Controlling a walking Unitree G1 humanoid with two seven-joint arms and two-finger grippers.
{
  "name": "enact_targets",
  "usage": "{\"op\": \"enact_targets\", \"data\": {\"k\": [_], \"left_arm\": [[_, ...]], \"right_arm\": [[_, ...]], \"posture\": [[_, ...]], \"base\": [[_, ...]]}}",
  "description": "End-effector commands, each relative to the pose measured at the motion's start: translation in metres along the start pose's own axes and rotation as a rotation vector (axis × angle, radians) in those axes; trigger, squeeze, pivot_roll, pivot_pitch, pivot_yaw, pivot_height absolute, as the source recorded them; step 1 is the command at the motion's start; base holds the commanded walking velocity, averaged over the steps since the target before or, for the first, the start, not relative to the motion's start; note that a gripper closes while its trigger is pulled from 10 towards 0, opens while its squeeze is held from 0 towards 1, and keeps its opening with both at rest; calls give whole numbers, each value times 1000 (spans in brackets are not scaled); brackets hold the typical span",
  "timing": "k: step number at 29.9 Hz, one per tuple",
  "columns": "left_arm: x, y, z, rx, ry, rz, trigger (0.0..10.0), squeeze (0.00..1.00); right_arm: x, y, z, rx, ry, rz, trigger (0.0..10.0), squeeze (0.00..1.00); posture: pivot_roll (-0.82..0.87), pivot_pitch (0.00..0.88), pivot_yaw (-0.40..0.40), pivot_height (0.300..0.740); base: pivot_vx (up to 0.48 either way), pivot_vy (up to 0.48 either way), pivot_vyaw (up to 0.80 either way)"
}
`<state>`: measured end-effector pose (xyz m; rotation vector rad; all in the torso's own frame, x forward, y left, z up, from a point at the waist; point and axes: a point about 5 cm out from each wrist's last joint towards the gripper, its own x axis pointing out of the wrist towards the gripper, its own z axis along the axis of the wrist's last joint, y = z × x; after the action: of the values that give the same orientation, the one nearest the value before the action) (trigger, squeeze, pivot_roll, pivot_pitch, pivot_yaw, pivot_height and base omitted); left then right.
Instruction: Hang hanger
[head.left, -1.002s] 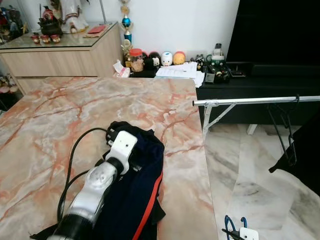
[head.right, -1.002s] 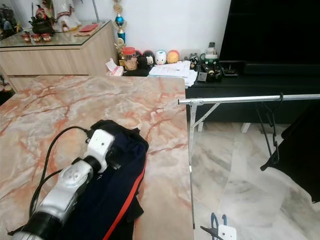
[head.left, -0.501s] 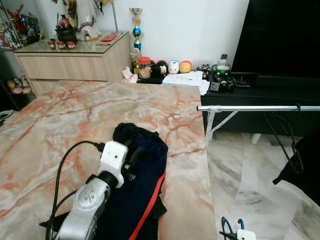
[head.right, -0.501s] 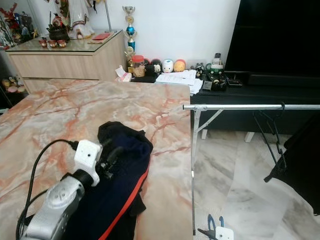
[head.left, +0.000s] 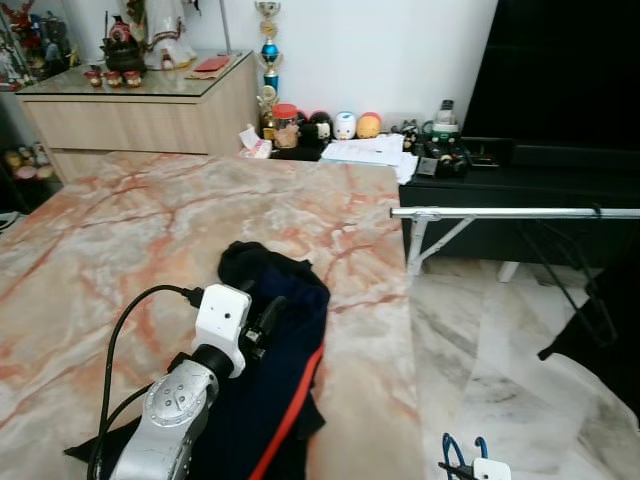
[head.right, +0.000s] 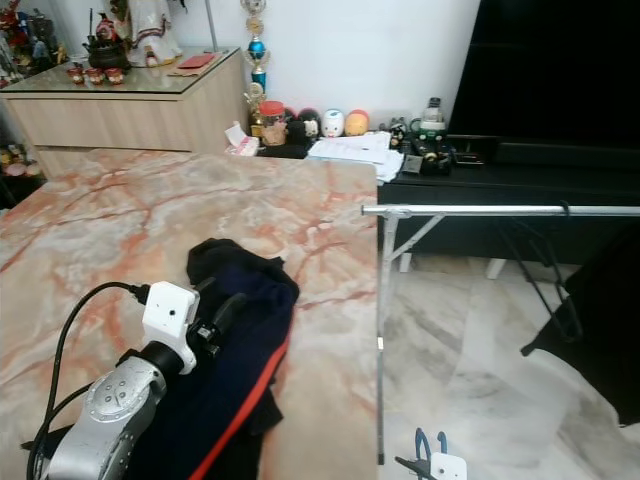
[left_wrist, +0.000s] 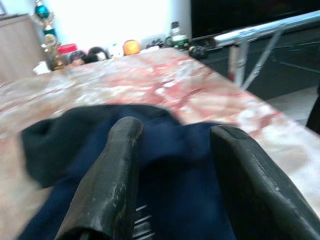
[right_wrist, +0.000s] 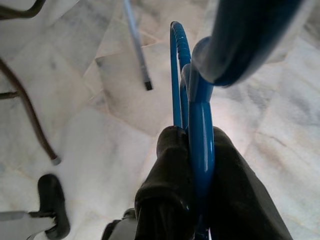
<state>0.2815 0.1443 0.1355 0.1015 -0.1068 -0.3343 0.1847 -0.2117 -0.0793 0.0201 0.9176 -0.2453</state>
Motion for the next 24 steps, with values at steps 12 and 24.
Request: {"op": "enact_targets", "data": {"k": [12, 24], "left_arm": [[-1, 2, 3, 1, -5, 6, 10000, 0], [0, -2, 2, 25, 0, -9, 10000, 0]], "right_arm": [[0, 0, -1, 20, 6, -7, 10000, 0], [0, -2, 0, 2, 0, -3, 10000, 0]], "posture": [[125, 0, 30, 740], [122, 0, 19, 740]], "base": [[0, -480, 0], [0, -480, 0]]}}
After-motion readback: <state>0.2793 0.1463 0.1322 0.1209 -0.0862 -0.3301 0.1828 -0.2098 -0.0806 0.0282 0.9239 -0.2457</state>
